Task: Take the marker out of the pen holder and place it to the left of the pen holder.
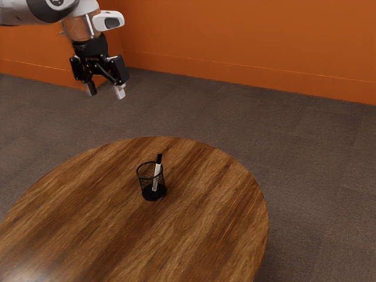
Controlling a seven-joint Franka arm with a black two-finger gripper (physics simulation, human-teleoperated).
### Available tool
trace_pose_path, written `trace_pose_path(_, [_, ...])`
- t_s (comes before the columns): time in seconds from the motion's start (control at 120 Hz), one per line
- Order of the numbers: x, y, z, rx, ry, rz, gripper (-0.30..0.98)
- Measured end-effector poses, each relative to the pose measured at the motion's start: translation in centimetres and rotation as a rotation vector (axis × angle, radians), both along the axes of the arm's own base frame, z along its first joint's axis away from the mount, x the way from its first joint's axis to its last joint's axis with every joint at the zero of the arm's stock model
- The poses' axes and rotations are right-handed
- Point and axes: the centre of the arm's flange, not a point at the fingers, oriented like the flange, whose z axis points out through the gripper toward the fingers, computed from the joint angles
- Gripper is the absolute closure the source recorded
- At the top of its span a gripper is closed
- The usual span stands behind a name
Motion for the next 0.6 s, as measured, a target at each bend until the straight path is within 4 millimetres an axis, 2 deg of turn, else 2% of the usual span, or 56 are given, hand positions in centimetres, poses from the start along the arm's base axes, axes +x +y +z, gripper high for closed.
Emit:
trace_pose_path(0.075, [0.1,-0.5,-0.6,0.000,0.015,-0.010,0.00])
trace_pose_path(0.108, [0.6,-0.6,-1.6,0.001,0.033,-0.012,0.00])
trace_pose_path(0.142, [1.4,-0.8,-3.2,0.002,0.062,-0.014,0.00])
trace_pose_path(0.2, [3.0,-0.8,-7.4,0.006,0.136,-0.012,0.00])
trace_pose_path(0.267, [4.8,0.3,-12.2,0.009,0.210,0.009,0.00])
trace_pose_path(0.317, [5.8,1.1,-15.0,0.010,0.248,0.024,0.00])
trace_pose_path(0.467, [7.4,1.9,-21.8,0.001,0.320,0.047,0.00])
trace_pose_path(0.542, [7.5,1.9,-24.2,-0.001,0.337,0.053,0.00])
trace_pose_path(0.6, [7.7,1.6,-25.3,-0.003,0.333,0.052,0.00])
